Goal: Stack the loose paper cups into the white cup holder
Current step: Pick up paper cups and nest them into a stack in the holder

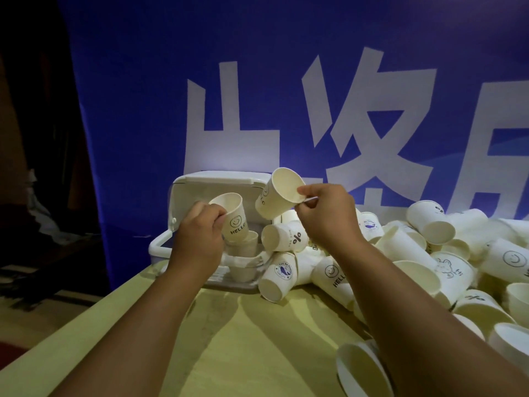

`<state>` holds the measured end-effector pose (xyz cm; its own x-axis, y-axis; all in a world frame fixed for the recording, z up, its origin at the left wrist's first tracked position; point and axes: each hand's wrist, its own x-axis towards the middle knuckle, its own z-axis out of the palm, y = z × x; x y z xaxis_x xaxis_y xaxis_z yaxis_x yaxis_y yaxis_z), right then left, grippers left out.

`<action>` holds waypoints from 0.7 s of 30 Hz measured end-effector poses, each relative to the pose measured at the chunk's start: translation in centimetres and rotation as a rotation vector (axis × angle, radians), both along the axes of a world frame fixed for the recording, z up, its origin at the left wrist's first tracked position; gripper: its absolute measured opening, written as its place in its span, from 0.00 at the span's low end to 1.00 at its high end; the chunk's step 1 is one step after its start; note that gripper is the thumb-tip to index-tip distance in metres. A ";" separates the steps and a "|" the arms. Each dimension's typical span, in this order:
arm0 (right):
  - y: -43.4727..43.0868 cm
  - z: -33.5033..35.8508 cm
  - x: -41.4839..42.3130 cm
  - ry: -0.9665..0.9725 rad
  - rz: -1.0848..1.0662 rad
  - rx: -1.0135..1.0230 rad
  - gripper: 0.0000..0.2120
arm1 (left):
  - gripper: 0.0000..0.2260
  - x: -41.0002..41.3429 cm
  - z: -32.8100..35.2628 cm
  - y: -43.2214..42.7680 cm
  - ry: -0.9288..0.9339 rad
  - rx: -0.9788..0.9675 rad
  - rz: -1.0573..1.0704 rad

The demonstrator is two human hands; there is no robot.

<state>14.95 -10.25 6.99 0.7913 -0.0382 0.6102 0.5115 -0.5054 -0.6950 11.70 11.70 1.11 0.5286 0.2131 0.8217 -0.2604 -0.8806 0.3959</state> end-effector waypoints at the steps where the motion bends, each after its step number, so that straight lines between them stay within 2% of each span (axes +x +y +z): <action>1: 0.3 0.0 -0.1 0.005 0.008 -0.009 0.14 | 0.06 0.0 -0.1 0.1 0.061 -0.011 -0.003; 5: 2.1 -0.3 0.0 -0.029 0.021 -0.065 0.11 | 0.07 0.2 -0.5 -0.1 0.231 0.068 0.047; 11: 4.7 0.1 0.5 -0.143 -0.006 -0.139 0.09 | 0.05 0.3 -0.8 -0.4 0.377 0.079 -0.010; 14: 5.3 -0.6 0.7 -0.174 -0.030 -0.318 0.11 | 0.01 0.3 -1.0 -0.5 0.421 0.001 -0.059; 18: 5.9 -1.4 0.8 -0.205 -0.051 -0.554 0.14 | 0.18 0.3 -1.0 -0.1 0.340 -0.168 -0.129; 21: 6.3 -2.0 1.2 -0.229 -0.035 -0.667 0.13 | 0.27 0.4 -1.3 0.3 0.313 -0.198 -0.173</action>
